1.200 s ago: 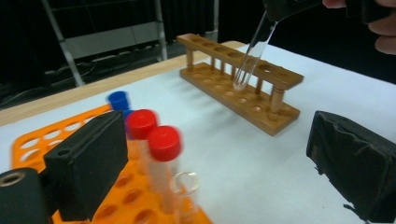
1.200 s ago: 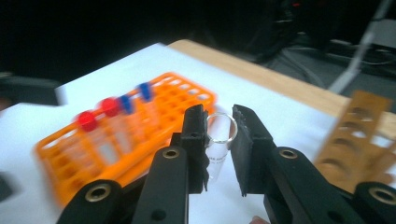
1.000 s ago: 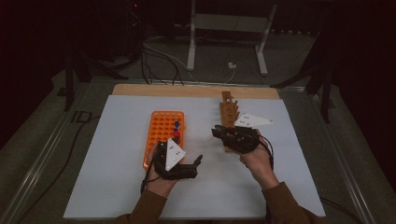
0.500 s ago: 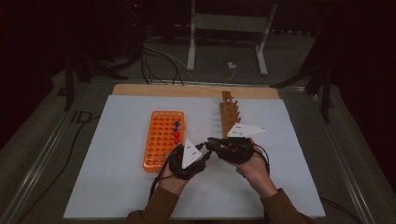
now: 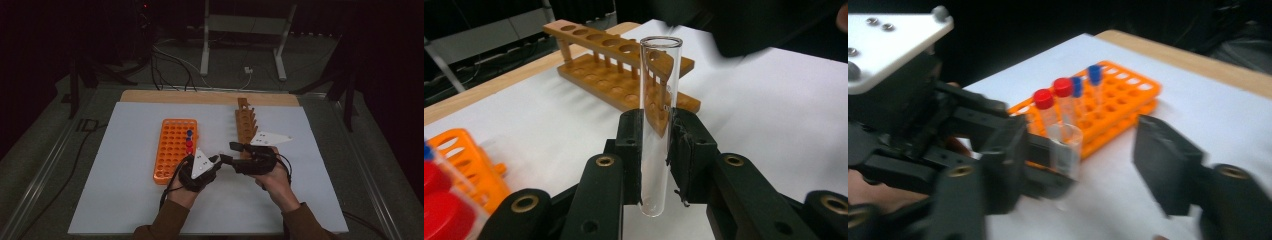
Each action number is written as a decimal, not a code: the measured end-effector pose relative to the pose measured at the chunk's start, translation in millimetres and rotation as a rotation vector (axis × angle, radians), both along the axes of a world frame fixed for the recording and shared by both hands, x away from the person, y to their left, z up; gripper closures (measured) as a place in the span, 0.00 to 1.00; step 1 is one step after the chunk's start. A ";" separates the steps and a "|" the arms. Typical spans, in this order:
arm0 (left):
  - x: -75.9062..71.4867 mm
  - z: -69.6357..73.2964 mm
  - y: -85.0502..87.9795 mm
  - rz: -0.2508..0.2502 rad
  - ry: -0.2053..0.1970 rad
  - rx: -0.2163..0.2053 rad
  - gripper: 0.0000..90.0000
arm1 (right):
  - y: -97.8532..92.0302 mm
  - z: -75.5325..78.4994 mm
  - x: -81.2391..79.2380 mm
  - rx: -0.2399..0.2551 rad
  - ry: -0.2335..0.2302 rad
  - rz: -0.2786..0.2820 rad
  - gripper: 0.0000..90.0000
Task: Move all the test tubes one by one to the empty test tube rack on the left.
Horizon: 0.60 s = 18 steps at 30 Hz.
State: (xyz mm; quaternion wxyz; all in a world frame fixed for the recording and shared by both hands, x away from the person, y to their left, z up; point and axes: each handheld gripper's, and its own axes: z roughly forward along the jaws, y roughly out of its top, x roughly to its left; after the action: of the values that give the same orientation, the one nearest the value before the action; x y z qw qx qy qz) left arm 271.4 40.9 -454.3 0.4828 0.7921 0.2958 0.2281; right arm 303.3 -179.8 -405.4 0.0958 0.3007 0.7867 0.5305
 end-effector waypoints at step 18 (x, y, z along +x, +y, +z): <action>-8.0 -7.7 58.0 0.042 -0.002 -0.048 0.84 | -41.0 -13.3 -12.5 -0.064 -0.079 -0.178 0.01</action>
State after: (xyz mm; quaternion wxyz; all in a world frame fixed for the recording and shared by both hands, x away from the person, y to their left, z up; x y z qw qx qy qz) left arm 263.4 98.9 -462.1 0.4969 0.7738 0.3173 0.2317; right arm 290.8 -220.8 -418.7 0.1828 0.3449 0.7691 0.5060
